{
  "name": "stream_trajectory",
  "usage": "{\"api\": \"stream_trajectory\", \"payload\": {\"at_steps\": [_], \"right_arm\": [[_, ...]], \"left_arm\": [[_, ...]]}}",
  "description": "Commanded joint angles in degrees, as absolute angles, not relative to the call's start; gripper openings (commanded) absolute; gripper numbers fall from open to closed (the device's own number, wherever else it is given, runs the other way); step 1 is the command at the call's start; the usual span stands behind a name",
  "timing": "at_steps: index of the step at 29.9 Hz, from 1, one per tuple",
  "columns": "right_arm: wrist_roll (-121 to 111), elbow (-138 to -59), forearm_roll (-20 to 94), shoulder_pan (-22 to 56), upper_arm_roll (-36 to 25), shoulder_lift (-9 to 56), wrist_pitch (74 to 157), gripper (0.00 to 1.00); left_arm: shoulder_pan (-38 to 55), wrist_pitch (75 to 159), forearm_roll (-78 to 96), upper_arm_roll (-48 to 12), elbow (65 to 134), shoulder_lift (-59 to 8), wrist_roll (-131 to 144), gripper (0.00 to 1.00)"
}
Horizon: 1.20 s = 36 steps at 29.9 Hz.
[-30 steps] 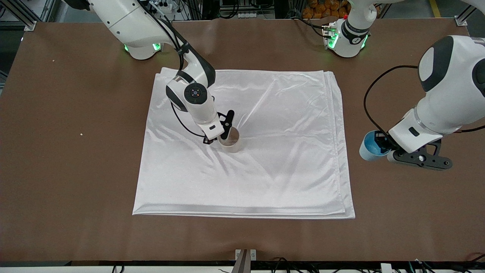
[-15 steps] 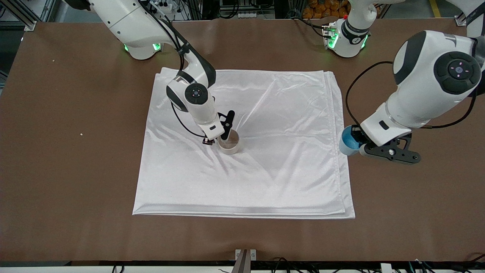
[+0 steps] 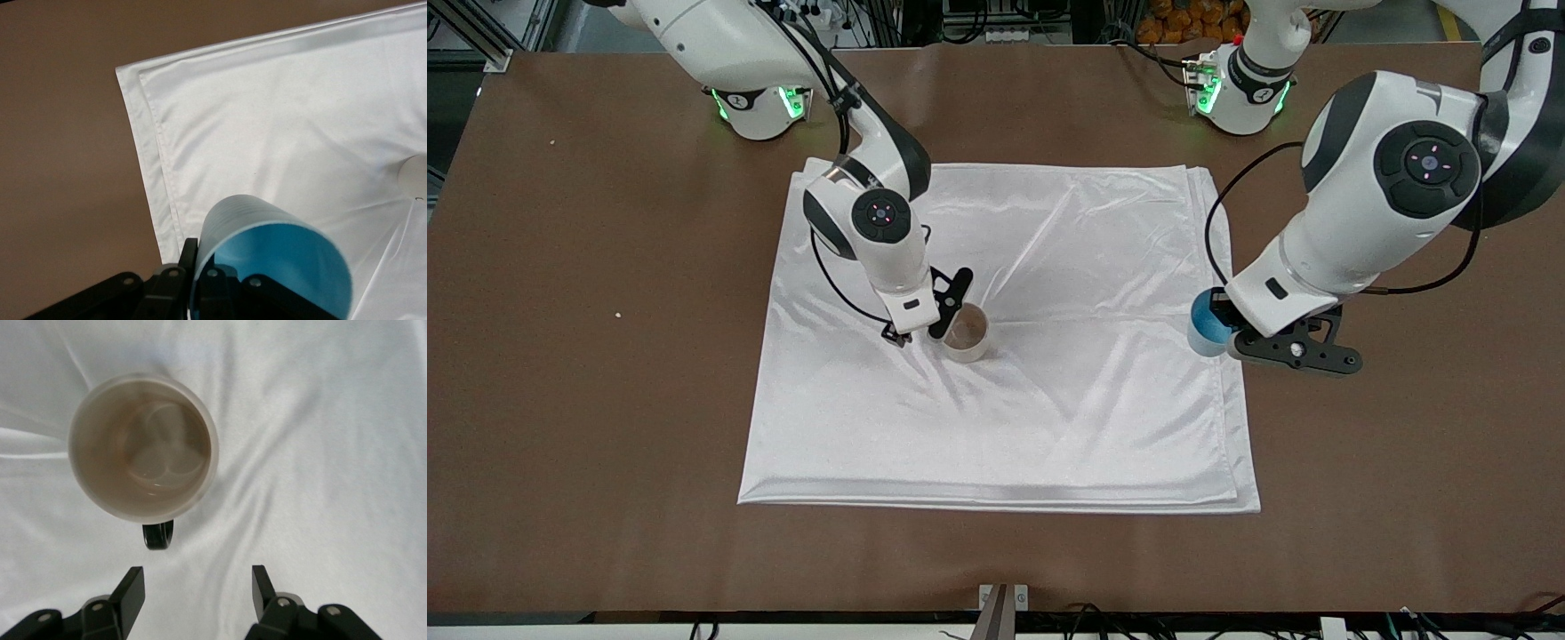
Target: Place blue cup into white mug on cloth
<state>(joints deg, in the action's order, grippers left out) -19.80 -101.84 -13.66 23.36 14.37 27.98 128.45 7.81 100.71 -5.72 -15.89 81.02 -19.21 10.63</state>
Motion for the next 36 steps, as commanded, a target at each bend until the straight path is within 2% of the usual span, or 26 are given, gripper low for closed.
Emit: {"api": "stream_trajectory", "payload": {"at_steps": [1, 3, 5, 9, 14, 22, 28, 36], "right_arm": [[-14.9, -101.4, -14.4, 22.8, 14.7, 22.3, 122.8, 0.83], [-14.2, -100.7, -14.4, 22.7, 14.7, 20.9, 120.5, 0.88], [-14.1, -99.2, -14.1, 21.9, 14.6, 19.8, 118.0, 1.00], [-14.1, -94.1, -14.1, 20.3, 15.0, 16.4, 107.1, 1.00], [-14.0, -87.6, -14.1, 19.3, 14.8, 15.4, 98.9, 1.00], [-11.8, -86.0, -13.8, 14.8, 14.9, 12.0, 95.0, 1.00], [-11.8, -86.1, -13.4, 12.2, 14.6, 8.0, 91.1, 1.00], [-11.9, -85.9, -12.3, 7.4, 14.6, 6.5, 86.4, 1.00]], "left_arm": [[10.6, 99.8, -5.0, -16.5, 80.2, -19.9, 14.8, 0.00], [11.9, 99.9, -4.9, -16.5, 80.2, -20.0, 17.7, 0.00], [13.7, 100.3, -4.9, -16.5, 80.1, -21.0, 19.9, 0.00], [17.1, 101.3, -4.9, -16.4, 80.1, -22.3, 25.8, 0.00], [19.6, 104.1, -4.9, -16.5, 80.1, -24.2, 30.7, 0.00], [24.3, 111.2, -4.1, -16.0, 79.3, -27.9, 39.8, 0.00], [27.1, 114.2, -4.2, -15.9, 78.8, -30.2, 43.8, 0.00], [30.0, 116.7, -4.7, -15.6, 78.8, -33.2, 46.9, 0.00]]}}
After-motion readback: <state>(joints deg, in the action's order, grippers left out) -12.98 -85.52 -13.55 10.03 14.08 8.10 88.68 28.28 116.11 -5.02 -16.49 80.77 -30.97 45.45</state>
